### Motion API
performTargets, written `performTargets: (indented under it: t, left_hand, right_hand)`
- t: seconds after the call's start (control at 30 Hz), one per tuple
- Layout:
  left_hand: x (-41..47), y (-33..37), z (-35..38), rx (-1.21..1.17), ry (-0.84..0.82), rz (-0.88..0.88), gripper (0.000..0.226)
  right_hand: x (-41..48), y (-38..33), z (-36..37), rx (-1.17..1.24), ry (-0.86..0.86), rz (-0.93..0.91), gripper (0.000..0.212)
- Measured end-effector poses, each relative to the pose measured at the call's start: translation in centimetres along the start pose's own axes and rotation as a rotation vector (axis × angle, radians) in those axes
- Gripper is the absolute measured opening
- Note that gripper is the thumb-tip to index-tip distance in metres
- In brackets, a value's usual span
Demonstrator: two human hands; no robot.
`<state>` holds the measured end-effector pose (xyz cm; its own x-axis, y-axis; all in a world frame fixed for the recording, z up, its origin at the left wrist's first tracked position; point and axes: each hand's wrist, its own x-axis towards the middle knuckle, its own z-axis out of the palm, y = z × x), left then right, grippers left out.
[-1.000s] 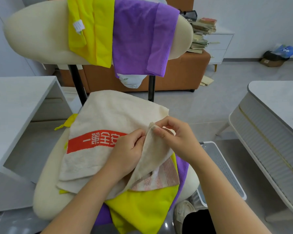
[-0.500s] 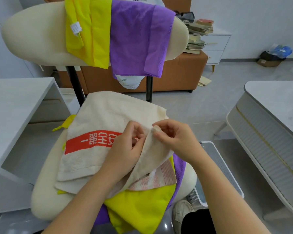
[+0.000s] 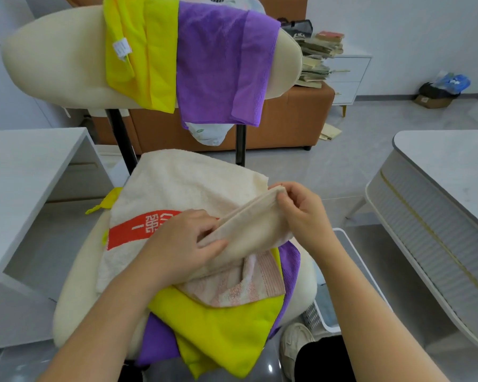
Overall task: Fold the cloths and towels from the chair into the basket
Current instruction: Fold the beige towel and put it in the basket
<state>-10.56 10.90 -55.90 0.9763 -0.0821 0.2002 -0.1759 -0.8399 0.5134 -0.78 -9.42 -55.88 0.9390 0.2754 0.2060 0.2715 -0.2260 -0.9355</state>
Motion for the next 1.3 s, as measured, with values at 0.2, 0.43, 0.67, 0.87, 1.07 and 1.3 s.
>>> performTargets:
  t: [0.2,0.43,0.67,0.87,1.07,1.3]
  left_hand:
    - [-2.1,-2.7,-2.3,0.091,0.055,0.004,0.049]
    - [-5.6,-6.2,-5.0,0.095,0.218,-0.055,0.036]
    - [-7.5,-7.3,-5.5,-0.136,0.445,-0.199,0.014]
    - [-7.1,-7.3,-5.5,-0.308,0.566,-0.312,0.016]
    - [-6.2,-7.5,-5.2,-0.441,0.609,-0.339,0.022]
    - [-5.4,-7.7,-5.3,-0.539,0.731,-0.343,0.027]
  right_hand:
    - [0.3,0.5,-0.7,0.142,0.168,0.137,0.02]
    - [0.3,1.5,-1.0,0.186,0.179,0.273,0.023]
    - [-0.5,1.5,-0.4,0.183,0.183,0.279,0.022]
    - [-0.7,1.5,-0.4,0.217,0.195,0.279,0.021]
    - [-0.7,1.3,-0.8,0.28,0.204,0.266,0.022]
    - [-0.4,1.2,-1.3,0.34,0.171,0.246,0.019]
